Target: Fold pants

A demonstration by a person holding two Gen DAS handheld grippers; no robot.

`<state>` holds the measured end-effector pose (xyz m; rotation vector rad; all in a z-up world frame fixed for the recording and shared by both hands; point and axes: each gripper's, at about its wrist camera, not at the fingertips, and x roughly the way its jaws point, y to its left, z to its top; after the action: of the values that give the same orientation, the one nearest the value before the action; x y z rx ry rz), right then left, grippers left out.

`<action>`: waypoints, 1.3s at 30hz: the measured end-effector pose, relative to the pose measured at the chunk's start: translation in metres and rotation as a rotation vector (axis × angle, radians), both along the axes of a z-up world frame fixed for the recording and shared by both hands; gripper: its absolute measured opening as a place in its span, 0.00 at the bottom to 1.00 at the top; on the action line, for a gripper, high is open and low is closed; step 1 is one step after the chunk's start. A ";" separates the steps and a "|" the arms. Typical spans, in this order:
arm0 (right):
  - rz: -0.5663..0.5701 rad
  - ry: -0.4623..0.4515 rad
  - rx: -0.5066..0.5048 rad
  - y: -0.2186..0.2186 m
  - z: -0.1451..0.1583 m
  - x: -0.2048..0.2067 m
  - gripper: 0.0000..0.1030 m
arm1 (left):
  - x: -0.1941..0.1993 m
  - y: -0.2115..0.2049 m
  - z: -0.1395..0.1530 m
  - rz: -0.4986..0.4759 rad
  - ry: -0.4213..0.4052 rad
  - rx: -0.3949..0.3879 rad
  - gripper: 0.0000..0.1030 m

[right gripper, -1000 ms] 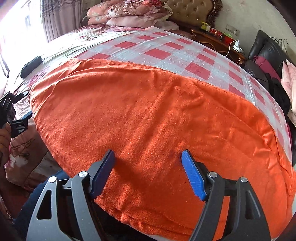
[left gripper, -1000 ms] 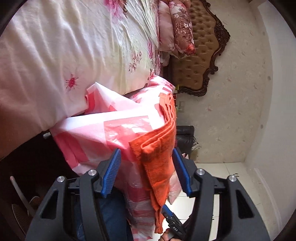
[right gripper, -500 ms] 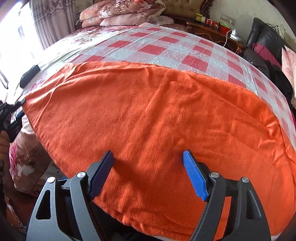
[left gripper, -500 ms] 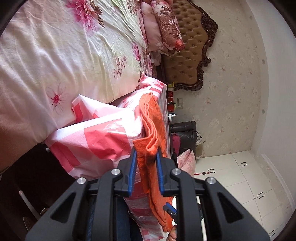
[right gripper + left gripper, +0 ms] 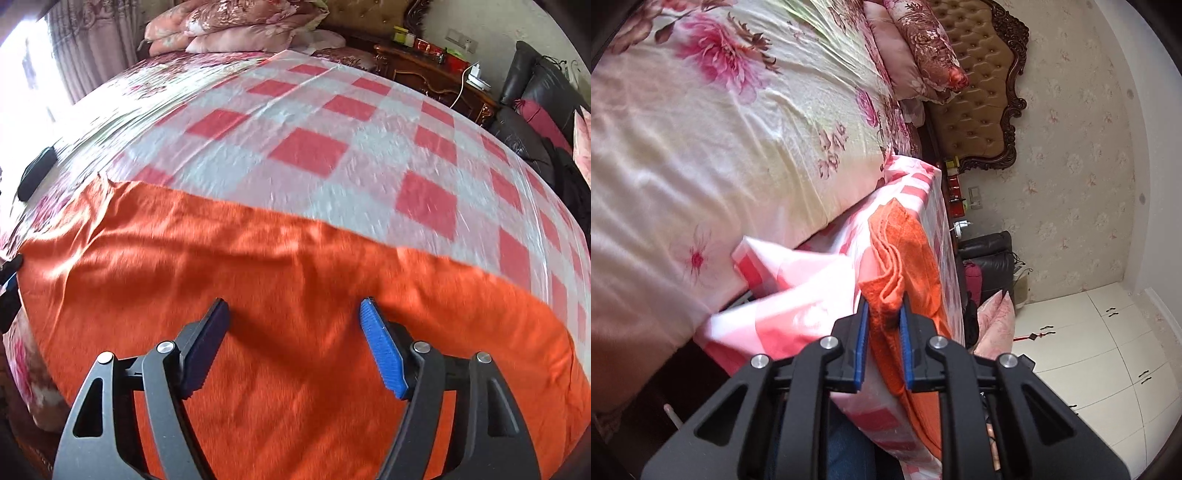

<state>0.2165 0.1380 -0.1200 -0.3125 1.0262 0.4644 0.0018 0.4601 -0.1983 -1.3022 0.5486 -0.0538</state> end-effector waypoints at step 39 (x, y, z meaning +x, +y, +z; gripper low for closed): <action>-0.200 0.219 0.379 -0.052 0.028 -0.029 0.67 | 0.076 -0.097 0.150 -0.091 0.291 0.979 0.14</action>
<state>0.1872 0.0855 -0.0916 0.1821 1.1428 0.5075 0.0782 0.3634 -0.0485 -0.3255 0.7498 0.3024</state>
